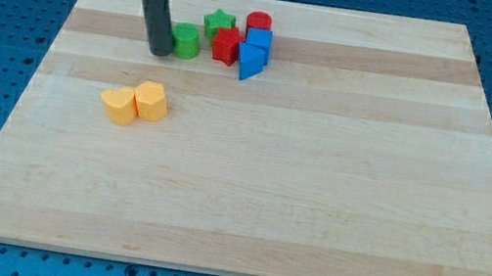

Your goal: Push the yellow hexagon into the group of blocks

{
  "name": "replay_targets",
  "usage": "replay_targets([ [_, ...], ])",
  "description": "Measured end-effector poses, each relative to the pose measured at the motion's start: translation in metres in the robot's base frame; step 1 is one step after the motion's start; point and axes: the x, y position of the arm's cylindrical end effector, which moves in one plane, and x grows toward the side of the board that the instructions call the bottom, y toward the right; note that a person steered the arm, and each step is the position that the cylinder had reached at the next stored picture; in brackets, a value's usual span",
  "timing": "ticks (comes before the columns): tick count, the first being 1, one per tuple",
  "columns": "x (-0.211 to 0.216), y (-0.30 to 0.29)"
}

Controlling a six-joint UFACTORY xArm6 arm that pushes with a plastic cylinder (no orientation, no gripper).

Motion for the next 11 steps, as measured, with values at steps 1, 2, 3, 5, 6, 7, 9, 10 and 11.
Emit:
replay_targets([
  [1, 0.002, 0.008],
  [2, 0.047, -0.043],
  [3, 0.108, -0.103],
  [5, 0.159, -0.059],
  [6, 0.132, -0.036],
  [7, 0.095, -0.017],
  [9, 0.084, 0.008],
  [10, 0.113, -0.003],
  [11, 0.129, 0.012],
])
